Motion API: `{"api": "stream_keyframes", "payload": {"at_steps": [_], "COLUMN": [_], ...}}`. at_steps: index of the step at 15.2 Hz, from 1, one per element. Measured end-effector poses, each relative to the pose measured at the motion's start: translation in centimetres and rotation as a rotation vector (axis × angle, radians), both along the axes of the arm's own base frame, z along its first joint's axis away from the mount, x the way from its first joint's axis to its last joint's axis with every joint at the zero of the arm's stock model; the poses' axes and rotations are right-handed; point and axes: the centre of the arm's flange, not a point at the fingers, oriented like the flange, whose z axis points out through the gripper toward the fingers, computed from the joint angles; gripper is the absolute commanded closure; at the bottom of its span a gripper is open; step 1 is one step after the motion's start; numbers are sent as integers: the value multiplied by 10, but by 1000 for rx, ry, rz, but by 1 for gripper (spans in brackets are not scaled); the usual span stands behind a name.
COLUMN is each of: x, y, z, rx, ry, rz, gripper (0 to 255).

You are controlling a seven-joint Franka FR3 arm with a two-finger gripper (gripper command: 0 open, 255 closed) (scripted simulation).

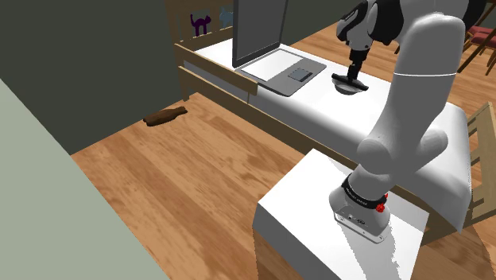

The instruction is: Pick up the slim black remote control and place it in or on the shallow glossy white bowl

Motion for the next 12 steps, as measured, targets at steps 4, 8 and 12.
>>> {"api": "stream_keyframes", "payload": {"at_steps": [4,8,12], "x": [9,11,11], "y": [0,0,-1], "z": [26,47,49], "rx": [-1,0,0], "ry": [-1,0,0], "rz": [0,0,0], "gripper": [0,0,0]}}
